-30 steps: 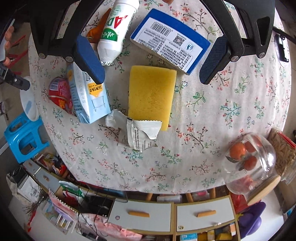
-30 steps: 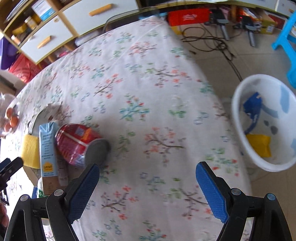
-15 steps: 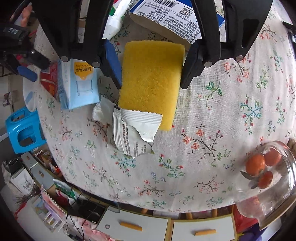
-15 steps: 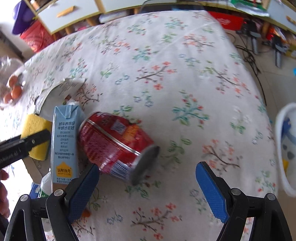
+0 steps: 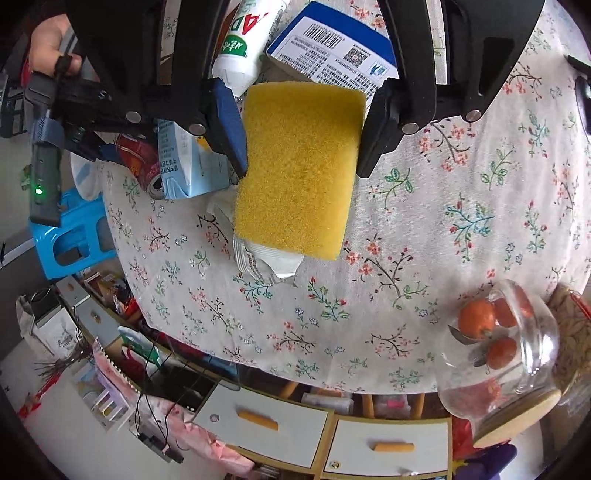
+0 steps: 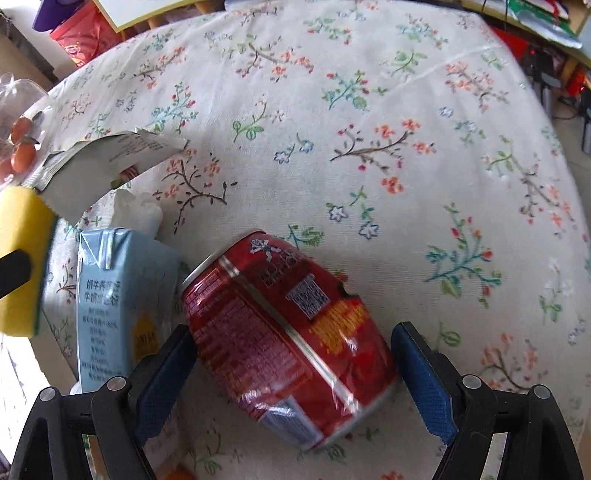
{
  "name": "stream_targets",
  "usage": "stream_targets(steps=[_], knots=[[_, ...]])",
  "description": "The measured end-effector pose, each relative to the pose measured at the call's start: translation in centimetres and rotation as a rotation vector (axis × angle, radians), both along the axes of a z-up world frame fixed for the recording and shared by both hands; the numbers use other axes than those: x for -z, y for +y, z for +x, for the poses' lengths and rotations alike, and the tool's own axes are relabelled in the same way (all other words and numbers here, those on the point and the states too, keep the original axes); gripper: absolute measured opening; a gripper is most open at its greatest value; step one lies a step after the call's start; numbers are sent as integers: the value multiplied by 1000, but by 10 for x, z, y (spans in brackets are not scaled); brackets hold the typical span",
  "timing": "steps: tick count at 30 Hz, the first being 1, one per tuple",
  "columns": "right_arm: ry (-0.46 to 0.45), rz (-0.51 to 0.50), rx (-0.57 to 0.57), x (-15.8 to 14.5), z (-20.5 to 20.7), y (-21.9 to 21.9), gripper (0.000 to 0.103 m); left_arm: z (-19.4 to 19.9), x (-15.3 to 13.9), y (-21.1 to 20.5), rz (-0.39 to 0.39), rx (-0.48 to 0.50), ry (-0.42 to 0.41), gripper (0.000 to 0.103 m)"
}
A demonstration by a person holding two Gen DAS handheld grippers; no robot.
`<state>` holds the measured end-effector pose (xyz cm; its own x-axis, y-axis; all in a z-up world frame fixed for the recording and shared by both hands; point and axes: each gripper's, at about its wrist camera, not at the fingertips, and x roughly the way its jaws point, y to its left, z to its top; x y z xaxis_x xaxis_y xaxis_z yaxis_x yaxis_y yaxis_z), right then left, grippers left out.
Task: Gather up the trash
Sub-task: 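Grasp the red can with the right gripper while the left grasps the yellow sponge, then carry the red can and yellow sponge to the wastebasket and release both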
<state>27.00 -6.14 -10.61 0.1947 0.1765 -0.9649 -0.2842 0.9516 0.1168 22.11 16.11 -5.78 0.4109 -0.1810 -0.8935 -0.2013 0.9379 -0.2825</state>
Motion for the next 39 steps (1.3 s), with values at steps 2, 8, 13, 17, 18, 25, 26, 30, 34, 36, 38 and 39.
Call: stream_targets(steps=[2, 8, 13, 17, 18, 25, 26, 30, 34, 36, 38, 39], knots=[[6, -11, 0, 4, 2, 2, 88, -4, -1, 2, -1, -2, 1, 60], [3, -6, 32, 5, 5, 1, 81, -14, -7, 7, 2, -7, -9, 60], [9, 46, 85, 0, 5, -9, 75, -23, -15, 7, 6, -14, -29, 60], [-5, 75, 115, -10, 3, -19, 71, -28, -24, 2, 3, -10, -54, 60], [-9, 84, 118, -13, 3, -22, 68, -29, -27, 1, 4, -6, -62, 60], [-30, 103, 129, -30, -6, -37, 64, -33, -39, -14, 12, 17, -94, 60], [-33, 107, 133, -33, -7, -40, 64, -34, -40, -16, 14, 22, -97, 60], [-55, 120, 148, -42, -12, -51, 64, -33, -45, -27, 14, 43, -109, 60], [-71, 131, 167, -51, -14, -68, 64, -32, -47, -40, 13, 66, -116, 60], [-77, 131, 178, -53, -14, -74, 64, -31, -47, -46, 13, 75, -117, 60], [-81, 131, 194, -55, -14, -84, 64, -29, -48, -53, 11, 85, -117, 60], [-83, 132, 202, -56, -14, -89, 64, -29, -48, -57, 9, 90, -117, 60]])
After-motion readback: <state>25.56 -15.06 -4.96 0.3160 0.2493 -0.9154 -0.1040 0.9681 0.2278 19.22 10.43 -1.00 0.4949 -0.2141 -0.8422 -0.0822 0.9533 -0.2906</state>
